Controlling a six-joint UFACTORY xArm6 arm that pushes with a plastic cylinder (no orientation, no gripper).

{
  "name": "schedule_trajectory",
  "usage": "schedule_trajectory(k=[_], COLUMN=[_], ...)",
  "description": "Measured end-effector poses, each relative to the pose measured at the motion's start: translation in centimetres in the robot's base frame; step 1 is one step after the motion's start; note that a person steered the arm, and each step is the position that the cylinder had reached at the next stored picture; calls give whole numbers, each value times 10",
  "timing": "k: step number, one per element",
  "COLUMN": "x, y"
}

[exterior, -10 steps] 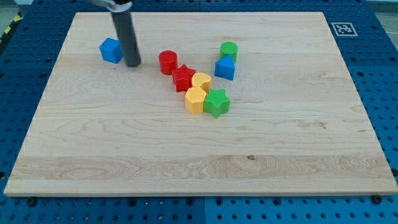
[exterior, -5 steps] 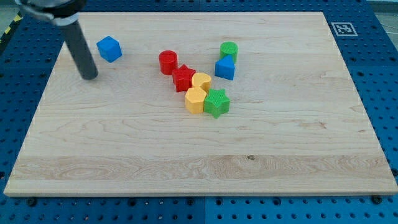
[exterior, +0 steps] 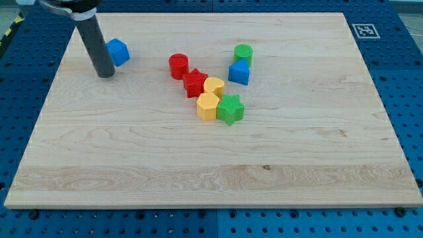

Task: Place blue cube at the top left side

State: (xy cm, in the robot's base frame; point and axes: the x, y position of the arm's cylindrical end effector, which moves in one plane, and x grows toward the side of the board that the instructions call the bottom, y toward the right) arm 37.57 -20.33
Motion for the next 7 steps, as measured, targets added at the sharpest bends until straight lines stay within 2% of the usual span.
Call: schedule_trajectory(k=[2,3,5,6,7], x=[-18,-63,-121,-126,-109], y=[7,7,7,7,6])
